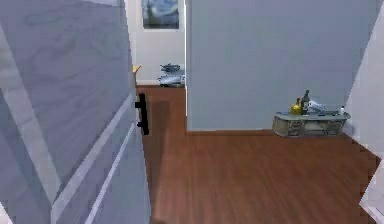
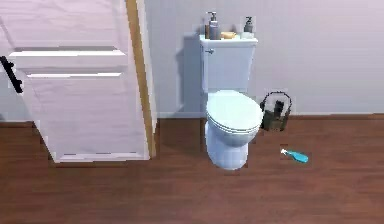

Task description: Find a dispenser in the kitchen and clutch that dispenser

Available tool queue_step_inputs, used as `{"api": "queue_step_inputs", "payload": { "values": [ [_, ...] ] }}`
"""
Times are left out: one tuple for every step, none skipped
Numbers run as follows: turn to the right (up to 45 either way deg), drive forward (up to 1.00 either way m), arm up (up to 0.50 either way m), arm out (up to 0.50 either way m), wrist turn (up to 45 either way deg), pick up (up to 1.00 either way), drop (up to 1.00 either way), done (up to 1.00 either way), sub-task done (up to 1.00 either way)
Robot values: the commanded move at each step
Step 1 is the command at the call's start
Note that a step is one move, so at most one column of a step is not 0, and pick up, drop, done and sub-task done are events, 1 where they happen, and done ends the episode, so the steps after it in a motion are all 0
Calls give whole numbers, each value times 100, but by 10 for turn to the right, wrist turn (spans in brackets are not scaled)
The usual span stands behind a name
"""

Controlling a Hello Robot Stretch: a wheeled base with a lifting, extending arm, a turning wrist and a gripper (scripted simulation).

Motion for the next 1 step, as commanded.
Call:
{"api": "queue_step_inputs", "payload": {
  "values": [
    [0, 100, 0, 0, 0, 0, 0, 0, 0]
  ]
}}
